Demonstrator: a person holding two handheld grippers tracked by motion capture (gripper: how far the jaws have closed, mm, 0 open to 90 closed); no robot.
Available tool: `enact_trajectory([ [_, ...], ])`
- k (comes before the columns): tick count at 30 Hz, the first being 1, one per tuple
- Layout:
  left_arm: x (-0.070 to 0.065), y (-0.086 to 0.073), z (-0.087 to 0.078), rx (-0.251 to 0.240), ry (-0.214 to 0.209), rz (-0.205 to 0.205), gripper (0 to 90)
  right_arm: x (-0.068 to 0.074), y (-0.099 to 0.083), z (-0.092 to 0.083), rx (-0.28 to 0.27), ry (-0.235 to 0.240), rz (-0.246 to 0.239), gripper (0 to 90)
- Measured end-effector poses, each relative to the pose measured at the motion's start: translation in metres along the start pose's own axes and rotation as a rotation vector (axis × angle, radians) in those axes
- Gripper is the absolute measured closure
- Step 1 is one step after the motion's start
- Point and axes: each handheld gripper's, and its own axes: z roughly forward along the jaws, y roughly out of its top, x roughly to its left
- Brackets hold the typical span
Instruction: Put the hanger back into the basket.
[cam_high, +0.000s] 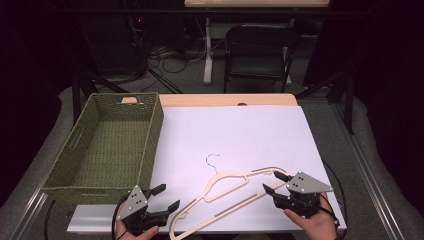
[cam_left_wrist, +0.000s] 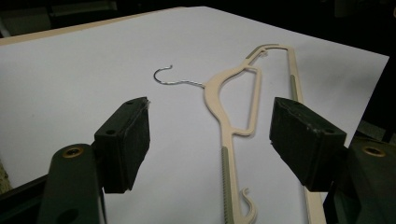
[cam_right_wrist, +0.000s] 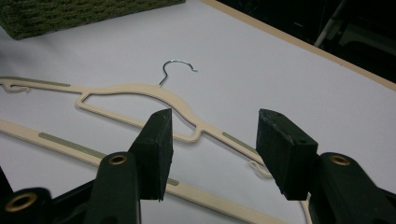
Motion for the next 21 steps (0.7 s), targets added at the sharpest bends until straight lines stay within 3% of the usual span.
enact_trajectory([
  [2,0.000,0.000,0.000,0.001,-0.003,-0.001,29.2,-0.004,0.007,0.001,0.023,0.015,-0.005,46.5],
  [10,-0.001,0.000,0.000,0.005,-0.009,0.003,29.6,-0.010,0.041,0.011,0.122,0.028,-0.123,46.5],
  [16,-0.001,-0.001,0.000,0.006,-0.007,-0.003,29.7,-0.015,0.054,0.031,0.220,0.075,-0.147,46.4],
  [18,-0.001,-0.001,0.000,0.005,-0.007,-0.003,29.7,-0.015,0.054,0.033,0.222,0.075,-0.148,46.4],
  [19,-0.001,-0.001,0.000,0.005,-0.007,-0.004,29.7,-0.017,0.057,0.040,0.263,0.092,-0.146,46.3],
  [21,-0.001,-0.001,0.000,0.007,-0.007,-0.004,29.7,-0.017,0.060,0.044,0.284,0.102,-0.151,46.2],
])
